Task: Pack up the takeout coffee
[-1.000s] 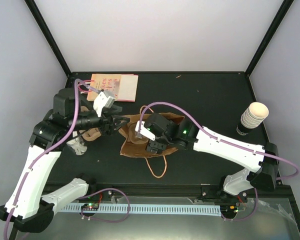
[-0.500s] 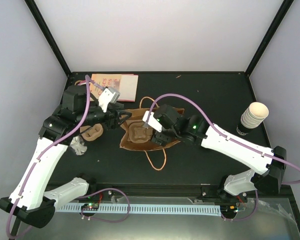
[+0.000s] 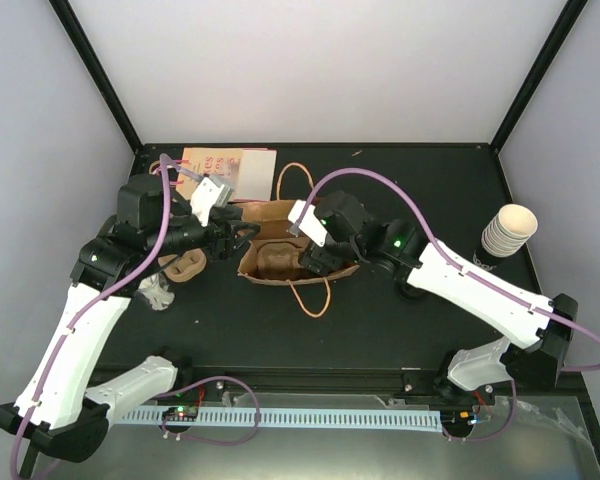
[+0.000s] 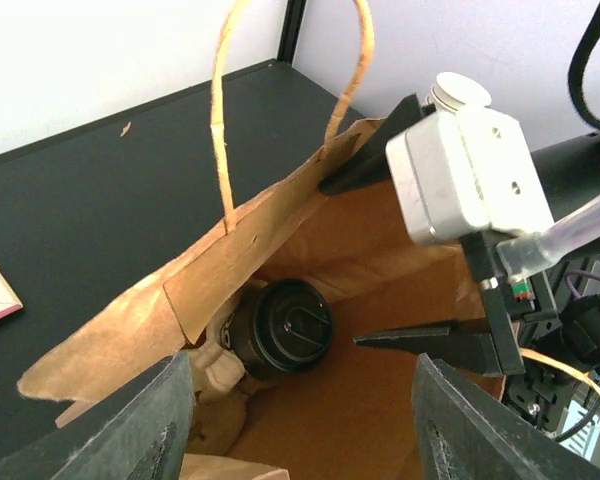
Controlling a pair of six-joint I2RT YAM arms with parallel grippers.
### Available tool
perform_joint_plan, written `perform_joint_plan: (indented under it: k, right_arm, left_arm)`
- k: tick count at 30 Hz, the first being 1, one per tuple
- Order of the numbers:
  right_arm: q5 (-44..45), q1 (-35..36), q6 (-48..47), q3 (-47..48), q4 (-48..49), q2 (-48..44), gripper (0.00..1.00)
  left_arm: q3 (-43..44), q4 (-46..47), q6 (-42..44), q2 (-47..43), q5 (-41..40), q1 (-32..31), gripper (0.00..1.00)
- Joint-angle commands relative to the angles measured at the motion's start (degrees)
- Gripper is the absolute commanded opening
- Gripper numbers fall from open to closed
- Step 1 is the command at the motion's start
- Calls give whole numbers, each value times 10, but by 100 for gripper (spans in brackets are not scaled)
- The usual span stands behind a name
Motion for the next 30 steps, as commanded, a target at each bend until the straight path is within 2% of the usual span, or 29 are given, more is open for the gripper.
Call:
perform_joint_plan:
  k: [1,23,30]
  right_arm:
    - [-2,-3,6,30,20,0,100]
    - [20,-22,5,126,15,19,100]
    - [80,-23,13,156,30,19,100]
  left_arm:
    - [10,17,-12,-8,-9,5,63]
    - [8,20,-29,-6,0,5,64]
    - [10,19,-30,-9,0,4,64]
